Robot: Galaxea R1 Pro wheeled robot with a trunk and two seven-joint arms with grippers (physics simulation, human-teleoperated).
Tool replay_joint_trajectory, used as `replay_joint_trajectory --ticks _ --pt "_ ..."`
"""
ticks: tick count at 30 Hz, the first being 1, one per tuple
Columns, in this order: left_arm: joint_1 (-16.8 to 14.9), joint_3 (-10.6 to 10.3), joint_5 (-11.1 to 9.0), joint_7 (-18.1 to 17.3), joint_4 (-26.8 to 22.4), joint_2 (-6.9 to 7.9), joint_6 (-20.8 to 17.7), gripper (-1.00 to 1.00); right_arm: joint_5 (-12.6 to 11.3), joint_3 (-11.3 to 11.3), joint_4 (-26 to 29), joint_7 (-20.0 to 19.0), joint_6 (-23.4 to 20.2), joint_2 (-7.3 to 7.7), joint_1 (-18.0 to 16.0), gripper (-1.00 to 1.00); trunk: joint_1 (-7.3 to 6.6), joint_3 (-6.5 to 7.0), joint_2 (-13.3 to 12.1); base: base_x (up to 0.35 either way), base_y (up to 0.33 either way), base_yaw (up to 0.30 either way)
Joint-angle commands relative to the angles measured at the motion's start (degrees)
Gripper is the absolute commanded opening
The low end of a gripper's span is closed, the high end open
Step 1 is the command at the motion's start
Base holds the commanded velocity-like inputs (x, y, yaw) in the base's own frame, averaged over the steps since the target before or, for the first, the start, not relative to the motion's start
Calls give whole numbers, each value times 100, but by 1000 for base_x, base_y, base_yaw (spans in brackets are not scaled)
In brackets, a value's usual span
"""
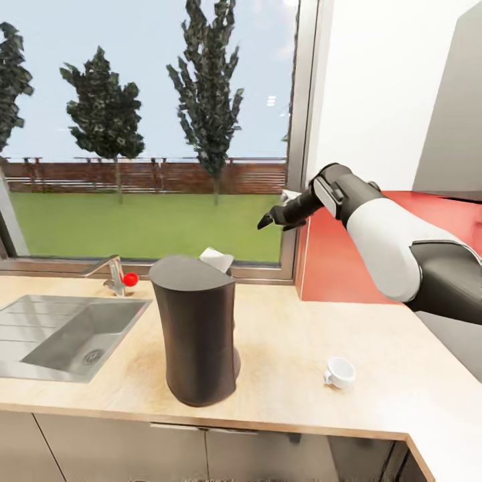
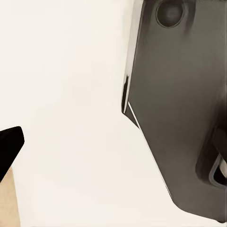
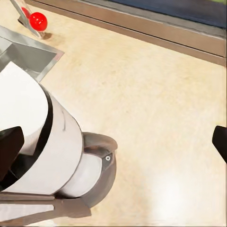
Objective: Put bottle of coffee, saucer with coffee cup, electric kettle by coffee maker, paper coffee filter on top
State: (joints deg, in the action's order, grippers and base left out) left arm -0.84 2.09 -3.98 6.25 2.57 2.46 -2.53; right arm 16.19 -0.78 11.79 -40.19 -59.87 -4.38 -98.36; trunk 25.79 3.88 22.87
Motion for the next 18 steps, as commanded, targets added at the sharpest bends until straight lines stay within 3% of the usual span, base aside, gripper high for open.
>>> replay_joint_trajectory --ticks 1,9,12,18 --pt "-4 18 -41 7 7 0 -4 100 60 -10 8 -46 -13 -1 4 100 -1 3 5 -257 0 -197" --pt "-6 23 -48 7 7 0 -4 100 64 -10 10 -42 -13 7 85 100 -1 51 5 -320 0 -197" --pt "-6 24 -50 7 2 4 -8 100 79 -10 8 -49 -13 7 319 100 -1 69 5 -336 0 -195" --pt "-44 4 -58 -7 -129 64 90 100 460 -10 6 -58 -13 -35 670 100 -1 105 5 -331 0 -187"
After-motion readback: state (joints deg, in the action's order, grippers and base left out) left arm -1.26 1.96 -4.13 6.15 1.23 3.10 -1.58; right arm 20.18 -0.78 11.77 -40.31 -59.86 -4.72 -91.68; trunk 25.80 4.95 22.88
